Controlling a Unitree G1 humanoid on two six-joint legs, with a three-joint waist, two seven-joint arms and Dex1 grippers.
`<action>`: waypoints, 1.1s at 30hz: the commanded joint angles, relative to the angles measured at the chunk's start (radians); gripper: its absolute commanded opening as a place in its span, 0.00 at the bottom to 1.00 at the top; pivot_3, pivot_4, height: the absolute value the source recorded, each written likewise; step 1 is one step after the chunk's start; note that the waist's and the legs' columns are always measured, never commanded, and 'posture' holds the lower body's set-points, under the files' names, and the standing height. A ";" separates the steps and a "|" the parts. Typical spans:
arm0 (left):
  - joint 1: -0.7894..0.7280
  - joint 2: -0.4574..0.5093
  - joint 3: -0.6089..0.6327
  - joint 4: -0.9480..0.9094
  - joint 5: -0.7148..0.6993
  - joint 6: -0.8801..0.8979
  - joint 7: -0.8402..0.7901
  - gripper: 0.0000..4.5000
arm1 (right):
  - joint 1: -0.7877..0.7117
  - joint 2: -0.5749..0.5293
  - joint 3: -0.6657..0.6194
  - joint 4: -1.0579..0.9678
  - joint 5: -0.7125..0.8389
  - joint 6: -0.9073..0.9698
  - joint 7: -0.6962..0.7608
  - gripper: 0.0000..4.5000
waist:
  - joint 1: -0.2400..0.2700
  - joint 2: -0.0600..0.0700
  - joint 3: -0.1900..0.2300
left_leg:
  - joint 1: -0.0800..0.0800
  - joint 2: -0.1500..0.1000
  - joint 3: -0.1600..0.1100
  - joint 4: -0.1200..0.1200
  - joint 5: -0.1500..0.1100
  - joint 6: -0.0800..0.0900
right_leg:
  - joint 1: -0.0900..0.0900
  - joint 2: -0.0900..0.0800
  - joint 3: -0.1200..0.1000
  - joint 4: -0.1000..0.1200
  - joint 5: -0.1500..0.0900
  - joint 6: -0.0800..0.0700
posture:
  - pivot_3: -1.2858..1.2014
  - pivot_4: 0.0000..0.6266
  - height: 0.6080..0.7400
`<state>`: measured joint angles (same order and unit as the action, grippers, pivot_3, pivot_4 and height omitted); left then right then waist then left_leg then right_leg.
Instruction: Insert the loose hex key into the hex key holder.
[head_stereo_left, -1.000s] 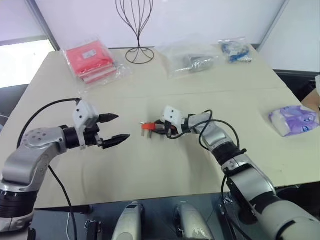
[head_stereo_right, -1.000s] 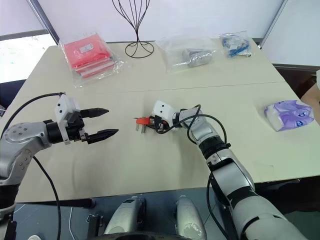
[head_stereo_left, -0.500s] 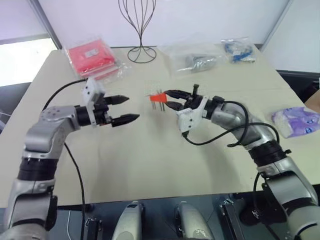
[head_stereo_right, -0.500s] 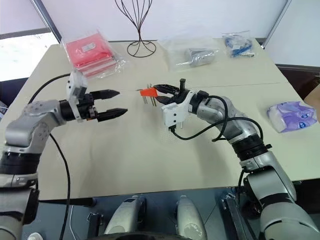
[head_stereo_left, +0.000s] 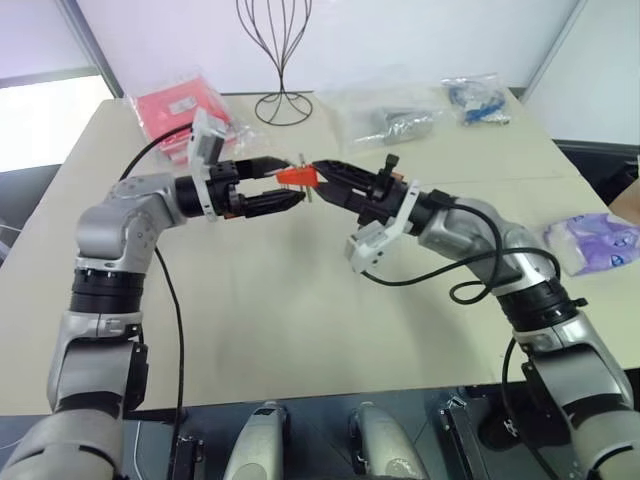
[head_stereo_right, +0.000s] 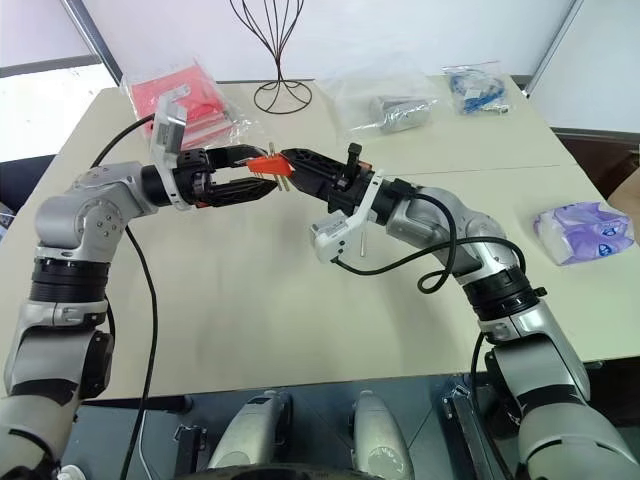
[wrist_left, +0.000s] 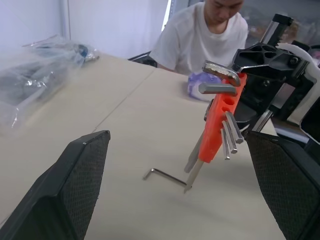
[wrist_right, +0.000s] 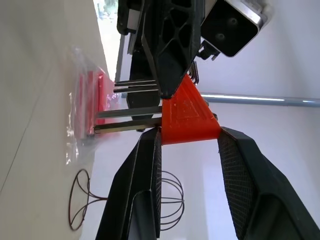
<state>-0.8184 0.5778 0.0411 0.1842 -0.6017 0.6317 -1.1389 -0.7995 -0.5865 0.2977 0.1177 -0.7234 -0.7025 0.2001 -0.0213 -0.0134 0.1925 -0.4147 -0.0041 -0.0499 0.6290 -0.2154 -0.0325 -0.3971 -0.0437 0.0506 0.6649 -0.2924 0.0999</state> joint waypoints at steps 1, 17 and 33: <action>-0.021 0.006 0.041 -0.037 -0.036 0.019 -0.001 1.00 | -0.027 0.004 -0.023 -0.020 0.017 0.000 -0.016 0.24 | 0.000 0.000 0.000 | 0.000 0.000 0.000 0.000 0.000 0.000 | 0.000 0.000 0.000 0.000 0.000 0.000 | 0.52 0.24 1.00; -0.029 -0.012 0.074 -0.053 -0.086 0.040 0.023 1.00 | -0.032 -0.002 -0.020 0.001 0.069 -0.016 0.023 0.24 | 0.001 0.000 0.000 | 0.000 0.000 -0.001 0.000 0.000 -0.001 | 0.000 0.000 0.000 0.000 0.000 0.000 | 0.52 0.24 1.00; -0.018 -0.028 0.070 -0.055 -0.093 0.049 0.020 0.22 | -0.042 -0.003 -0.029 -0.003 0.091 0.005 0.051 0.24 | 0.001 0.000 0.000 | 0.000 0.000 -0.001 0.000 0.001 -0.001 | 0.000 0.000 0.000 0.000 0.000 0.000 | 0.52 0.24 1.00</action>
<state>-0.8251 0.5448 0.0922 0.1518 -0.6869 0.6876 -1.1263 -0.8089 -0.5875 0.2951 0.1420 -0.6583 -0.6891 0.2534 -0.0203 -0.0135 0.1925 -0.4148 -0.0042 -0.0505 0.6291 -0.2148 -0.0335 -0.3969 -0.0441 0.0505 0.6650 -0.2924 0.0999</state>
